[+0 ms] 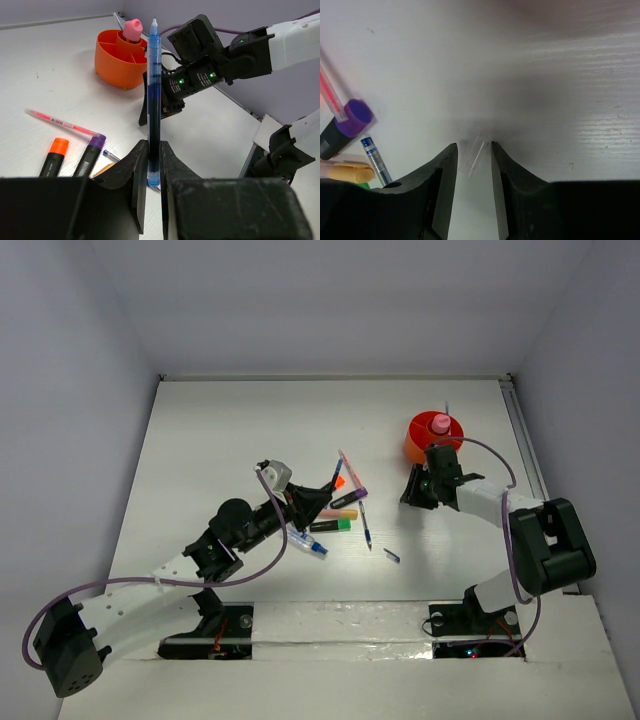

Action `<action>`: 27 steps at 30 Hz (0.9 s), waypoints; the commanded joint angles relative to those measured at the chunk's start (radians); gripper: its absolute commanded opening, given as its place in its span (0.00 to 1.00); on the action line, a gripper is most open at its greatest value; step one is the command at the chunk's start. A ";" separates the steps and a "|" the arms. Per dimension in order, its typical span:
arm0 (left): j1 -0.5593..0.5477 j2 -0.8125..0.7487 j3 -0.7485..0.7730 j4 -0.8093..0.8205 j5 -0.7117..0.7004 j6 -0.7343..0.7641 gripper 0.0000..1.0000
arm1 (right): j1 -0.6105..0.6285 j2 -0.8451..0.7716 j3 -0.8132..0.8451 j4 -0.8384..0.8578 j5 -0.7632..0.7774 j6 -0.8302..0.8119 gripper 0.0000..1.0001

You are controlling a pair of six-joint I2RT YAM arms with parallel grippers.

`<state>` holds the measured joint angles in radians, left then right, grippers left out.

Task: Sort the stationery into containers
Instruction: Close the pen cap on the pen.

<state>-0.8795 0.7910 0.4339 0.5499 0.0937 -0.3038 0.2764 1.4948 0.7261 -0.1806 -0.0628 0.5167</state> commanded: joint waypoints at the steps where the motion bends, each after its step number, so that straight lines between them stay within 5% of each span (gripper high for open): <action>1: 0.001 -0.010 -0.007 0.062 0.000 0.011 0.00 | 0.006 0.005 0.039 -0.069 0.024 -0.032 0.38; 7: 0.001 -0.013 -0.014 0.068 0.003 0.009 0.00 | 0.017 0.021 0.050 -0.100 0.020 -0.047 0.45; 15: 0.001 -0.033 -0.023 0.062 -0.006 0.012 0.00 | 0.081 0.102 0.114 -0.131 0.087 -0.046 0.32; 27: 0.001 -0.045 -0.027 0.059 -0.015 0.022 0.00 | 0.173 0.185 0.214 -0.232 0.218 -0.049 0.37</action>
<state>-0.8795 0.7670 0.4137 0.5514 0.0864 -0.2962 0.4213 1.6382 0.9119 -0.3267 0.0967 0.4789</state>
